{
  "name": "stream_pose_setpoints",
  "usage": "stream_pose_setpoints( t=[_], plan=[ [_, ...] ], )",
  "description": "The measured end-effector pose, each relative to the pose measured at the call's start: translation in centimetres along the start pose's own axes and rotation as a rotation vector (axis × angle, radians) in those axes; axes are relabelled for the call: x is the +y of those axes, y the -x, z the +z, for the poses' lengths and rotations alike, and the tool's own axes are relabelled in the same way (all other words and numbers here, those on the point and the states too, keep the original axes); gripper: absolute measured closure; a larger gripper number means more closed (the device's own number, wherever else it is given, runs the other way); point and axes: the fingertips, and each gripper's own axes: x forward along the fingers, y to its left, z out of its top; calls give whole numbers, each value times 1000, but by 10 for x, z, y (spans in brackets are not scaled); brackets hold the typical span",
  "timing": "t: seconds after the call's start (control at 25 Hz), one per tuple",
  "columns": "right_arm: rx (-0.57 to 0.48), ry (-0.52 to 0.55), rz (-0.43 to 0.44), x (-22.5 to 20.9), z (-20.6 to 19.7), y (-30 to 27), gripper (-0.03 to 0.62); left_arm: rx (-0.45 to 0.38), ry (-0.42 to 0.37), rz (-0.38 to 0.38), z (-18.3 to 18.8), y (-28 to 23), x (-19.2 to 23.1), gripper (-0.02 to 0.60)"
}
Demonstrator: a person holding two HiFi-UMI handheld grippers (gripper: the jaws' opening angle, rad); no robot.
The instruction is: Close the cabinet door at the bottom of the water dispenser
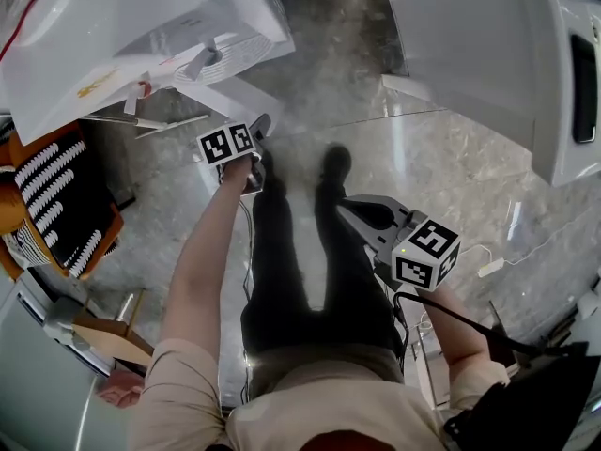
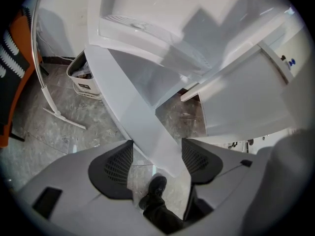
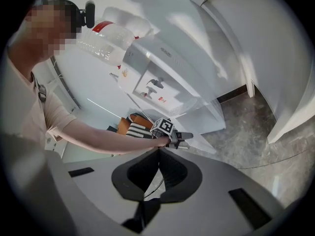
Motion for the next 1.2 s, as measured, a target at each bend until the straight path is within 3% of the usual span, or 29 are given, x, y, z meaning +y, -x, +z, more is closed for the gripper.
stream_pose_setpoints(
  t=[0.52, 0.72, 1.0, 1.2],
  plan=[
    [-15, -51, 3, -2, 0, -14, 582, -11, 153, -92, 19, -11, -18, 299],
    [-32, -61, -4, -9, 2, -7, 582, 20, 118, -156, 26, -16, -27, 299],
    [-40, -81, -18, -17, -2, 0, 582, 13, 127, -171, 34, -21, -35, 299],
    [-43, -75, -11, -20, 1, 1, 582, 18, 72, -184, 38, -25, -41, 299]
  ],
)
